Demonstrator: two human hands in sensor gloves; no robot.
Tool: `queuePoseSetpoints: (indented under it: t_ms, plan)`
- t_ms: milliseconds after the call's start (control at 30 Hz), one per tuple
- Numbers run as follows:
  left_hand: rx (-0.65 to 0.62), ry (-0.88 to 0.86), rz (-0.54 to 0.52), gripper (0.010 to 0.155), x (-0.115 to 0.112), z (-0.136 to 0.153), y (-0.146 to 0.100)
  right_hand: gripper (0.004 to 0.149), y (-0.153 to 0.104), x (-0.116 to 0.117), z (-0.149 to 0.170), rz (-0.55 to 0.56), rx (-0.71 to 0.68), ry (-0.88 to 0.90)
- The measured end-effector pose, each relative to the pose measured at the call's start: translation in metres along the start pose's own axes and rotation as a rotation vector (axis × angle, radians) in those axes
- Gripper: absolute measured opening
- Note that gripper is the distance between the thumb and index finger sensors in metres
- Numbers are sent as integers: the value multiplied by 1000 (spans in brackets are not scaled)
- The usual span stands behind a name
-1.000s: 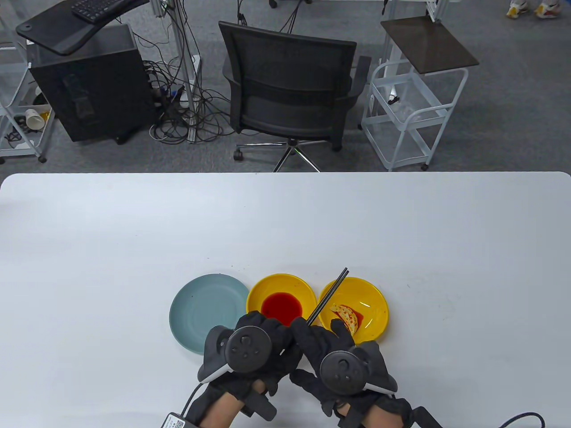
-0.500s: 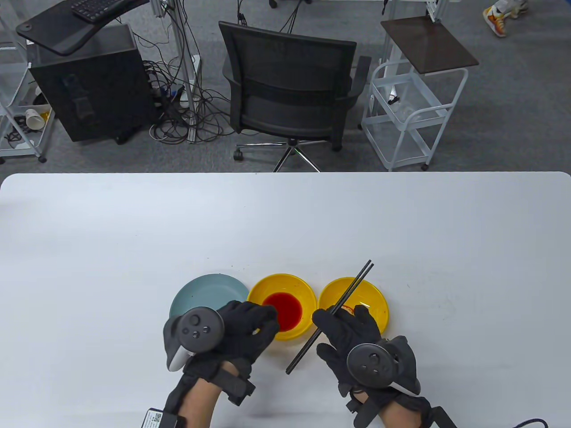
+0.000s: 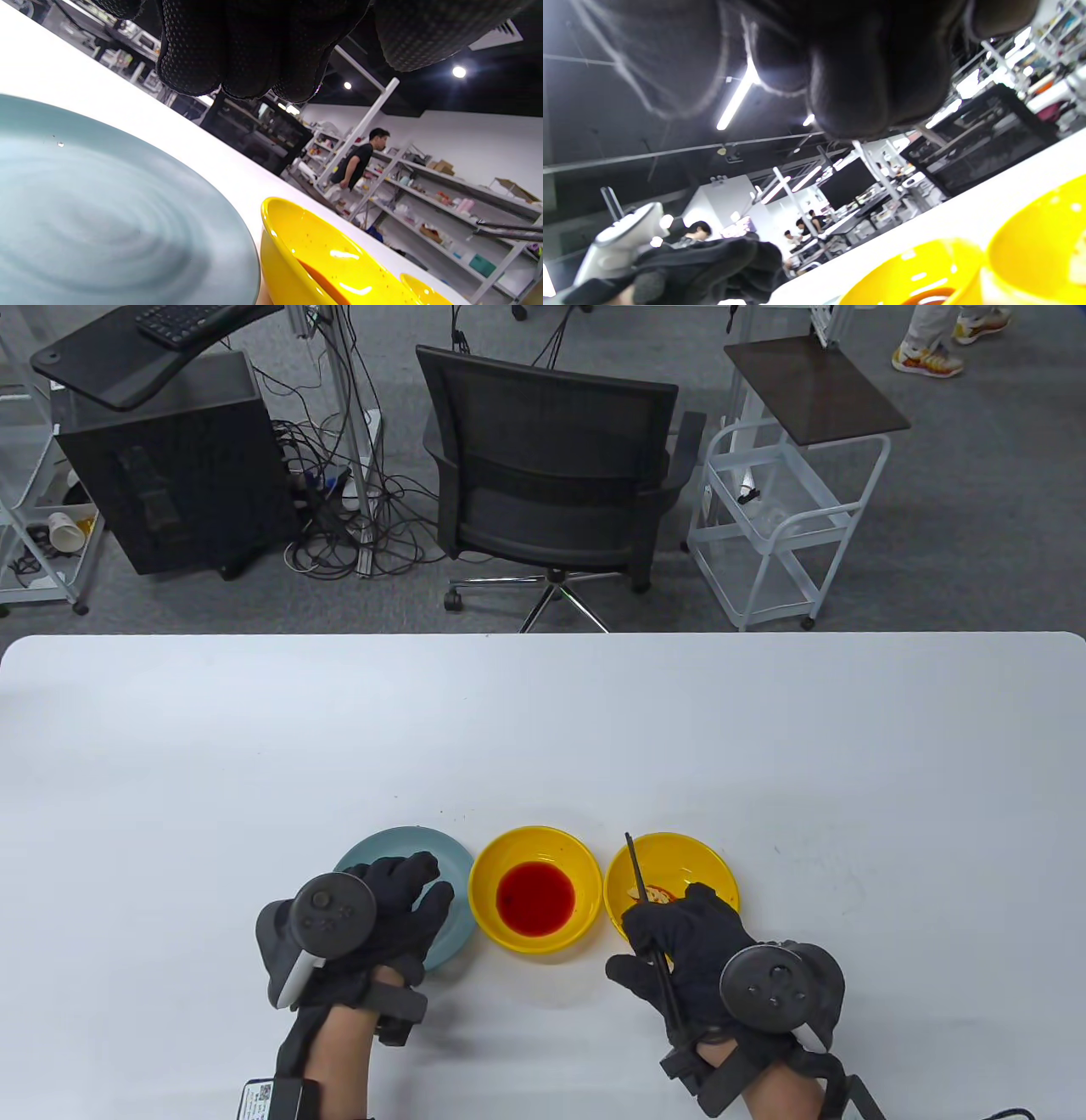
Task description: Dip chopsticks into soy sauce and dot onto dumpling
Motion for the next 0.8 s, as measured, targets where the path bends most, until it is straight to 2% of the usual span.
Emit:
queuePoseSetpoints:
  t_ms: [67, 200, 600, 800]
  plan:
    - [9, 6, 17, 67, -3, 0, 1, 62, 0, 4, 4, -31, 9, 93]
    - [11, 3, 24, 67, -4, 1, 2, 55, 0, 15, 5, -86, 28, 151]
    - [15, 3, 68, 68, -7, 0, 1, 60, -1, 63, -5, -251, 12, -101]
    - [10, 1, 66, 68, -6, -1, 0, 57, -2, 72, -2, -276, 25, -211]
Point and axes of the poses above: the tracker on the back of each hand, its own z axis roughly to the little-finger side, its own y axis roughly from the wrist to the fingertips, x = y × z, the point moved 3 cm from there along y, roughly from the wrist to the fingertips
